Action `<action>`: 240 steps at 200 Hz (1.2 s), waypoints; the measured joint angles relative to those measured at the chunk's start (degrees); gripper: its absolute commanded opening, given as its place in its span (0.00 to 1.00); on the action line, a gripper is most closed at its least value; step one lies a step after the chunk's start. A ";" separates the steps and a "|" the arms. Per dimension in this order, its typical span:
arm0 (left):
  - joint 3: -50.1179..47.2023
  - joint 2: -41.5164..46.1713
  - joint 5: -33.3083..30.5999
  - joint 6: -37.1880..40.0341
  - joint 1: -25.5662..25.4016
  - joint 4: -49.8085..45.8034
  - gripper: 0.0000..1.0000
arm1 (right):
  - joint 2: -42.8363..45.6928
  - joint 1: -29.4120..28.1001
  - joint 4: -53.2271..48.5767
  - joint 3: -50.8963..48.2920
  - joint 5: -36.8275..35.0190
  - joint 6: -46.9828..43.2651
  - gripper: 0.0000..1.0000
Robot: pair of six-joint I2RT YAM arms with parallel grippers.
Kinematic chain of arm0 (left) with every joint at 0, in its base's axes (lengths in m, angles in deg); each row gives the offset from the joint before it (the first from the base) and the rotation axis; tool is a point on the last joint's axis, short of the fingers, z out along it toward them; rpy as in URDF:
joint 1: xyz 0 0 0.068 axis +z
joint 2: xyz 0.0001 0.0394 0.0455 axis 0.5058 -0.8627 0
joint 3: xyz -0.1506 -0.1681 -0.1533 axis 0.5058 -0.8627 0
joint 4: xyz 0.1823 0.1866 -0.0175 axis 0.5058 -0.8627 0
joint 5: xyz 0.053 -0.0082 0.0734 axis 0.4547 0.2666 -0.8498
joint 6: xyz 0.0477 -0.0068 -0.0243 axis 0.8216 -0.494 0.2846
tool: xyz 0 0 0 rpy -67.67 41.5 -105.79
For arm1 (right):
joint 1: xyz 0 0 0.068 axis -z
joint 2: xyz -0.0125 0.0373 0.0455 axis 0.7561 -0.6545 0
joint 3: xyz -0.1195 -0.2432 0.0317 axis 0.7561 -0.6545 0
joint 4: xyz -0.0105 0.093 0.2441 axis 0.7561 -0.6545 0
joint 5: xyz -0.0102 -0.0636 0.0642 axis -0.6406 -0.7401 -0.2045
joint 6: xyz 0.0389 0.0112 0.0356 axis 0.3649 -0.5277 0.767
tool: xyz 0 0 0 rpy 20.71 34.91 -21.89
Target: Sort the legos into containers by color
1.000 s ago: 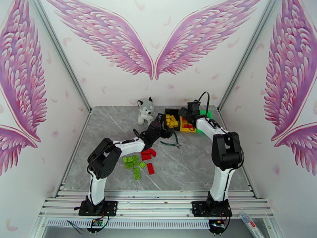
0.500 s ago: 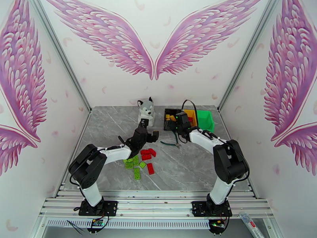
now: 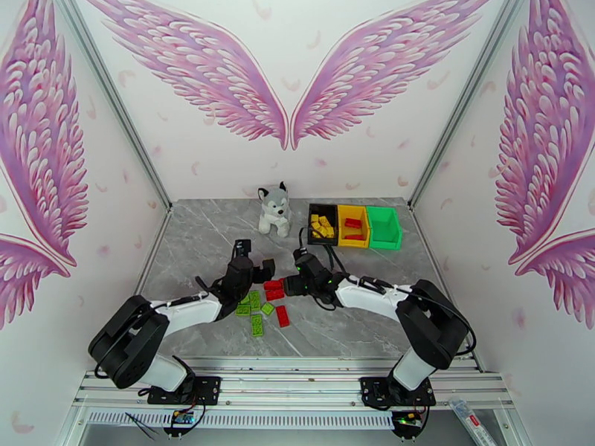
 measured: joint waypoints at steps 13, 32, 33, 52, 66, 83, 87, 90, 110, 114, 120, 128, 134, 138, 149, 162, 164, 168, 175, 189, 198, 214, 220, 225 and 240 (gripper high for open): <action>-1.46 1.20 -0.59 -0.74 0.00 0.02 0.99 | 0.00 -2.56 -0.48 -0.31 -0.42 0.59 0.76; -3.43 1.95 -1.22 -1.84 0.00 0.00 0.99 | -0.13 -5.86 -1.05 -0.37 -1.03 1.60 0.74; -3.50 1.97 -1.22 -1.88 0.00 0.00 0.99 | -0.13 -6.08 -1.07 -0.37 -1.07 1.70 0.74; -5.73 2.64 -1.46 -3.04 -0.04 -0.17 0.99 | -1.03 -8.90 -1.53 -0.37 -2.08 3.10 0.70; -7.17 3.45 -1.79 -3.63 -0.11 -0.26 0.99 | -1.81 -10.56 -2.08 -0.37 -2.45 4.24 0.68; -8.90 5.25 -2.40 -4.46 -0.17 -0.28 0.99 | -2.86 -12.48 -2.67 -0.35 -3.41 5.40 0.65; -9.27 5.66 -2.49 -4.50 -0.20 -0.28 0.99 | -3.17 -12.90 -2.86 -0.31 -3.65 5.86 0.64; -9.51 6.01 -2.62 -4.61 -0.24 -0.31 0.99 | -3.45 -13.18 -3.04 -0.28 -3.87 5.95 0.63; -10.56 7.72 -2.95 -4.94 -0.44 -0.48 0.99 | -5.53 -15.06 -4.42 0.07 -6.03 7.30 0.59; -10.67 7.93 -2.99 -5.07 -0.50 -0.46 0.99 | -5.77 -15.34 -4.46 0.15 -6.73 7.58 0.58; -10.82 8.26 -3.06 -5.11 -0.55 -0.48 0.99 | -5.88 -15.82 -4.81 0.52 -7.28 7.98 0.57; -10.99 8.61 -3.17 -5.27 -0.68 -0.48 0.99 | -6.21 -16.28 -5.20 0.92 -7.85 8.50 0.56; -11.10 8.85 -3.30 -5.35 -0.79 -0.48 0.99 | -6.58 -16.63 -5.62 1.27 -8.66 8.79 0.54; -11.19 8.96 -3.43 -5.42 -0.83 -0.50 0.99 | -6.84 -16.90 -5.88 1.51 -9.27 8.87 0.53; -11.37 9.16 -3.72 -5.57 -1.01 -0.52 0.99 | -7.43 -17.40 -6.82 2.21 -10.78 9.38 0.51; -11.61 9.22 -3.96 -5.70 -1.18 -0.52 0.99 | -7.93 -17.81 -7.52 2.67 -12.31 10.23 0.49; -11.63 9.22 -3.96 -5.75 -1.20 -0.55 0.99 | -7.98 -17.88 -7.58 2.71 -12.46 10.25 0.49; -11.67 9.22 -3.98 -5.75 -1.27 -0.59 0.99 | -8.02 -17.97 -7.67 2.75 -12.76 10.51 0.49; -11.69 9.22 -4.09 -5.77 -1.29 -0.68 0.99 | -8.07 -18.10 -7.76 2.75 -13.18 10.73 0.47; -11.69 9.22 -4.17 -5.81 -1.49 -0.68 0.99 | -8.07 -18.16 -7.82 2.75 -13.66 11.26 0.44; -11.69 9.22 -4.13 -5.86 -1.64 -0.63 0.99 | -8.07 -18.16 -7.93 2.73 -13.90 11.56 0.42; -11.69 9.20 -4.02 -5.86 -1.84 -0.66 0.99 | -8.02 -18.16 -7.91 2.62 -14.21 12.02 0.39; -11.69 9.20 -3.87 -5.84 -1.95 -0.63 0.99 | -7.87 -18.16 -7.76 2.45 -14.27 12.07 0.39; -11.69 9.14 -3.67 -5.84 -2.08 -0.57 0.99 | -7.67 -18.16 -7.69 2.25 -14.32 12.07 0.38; -11.67 8.46 -2.82 -5.64 -2.67 0.00 0.99 | -6.75 -18.16 -7.63 1.18 -14.67 12.22 0.37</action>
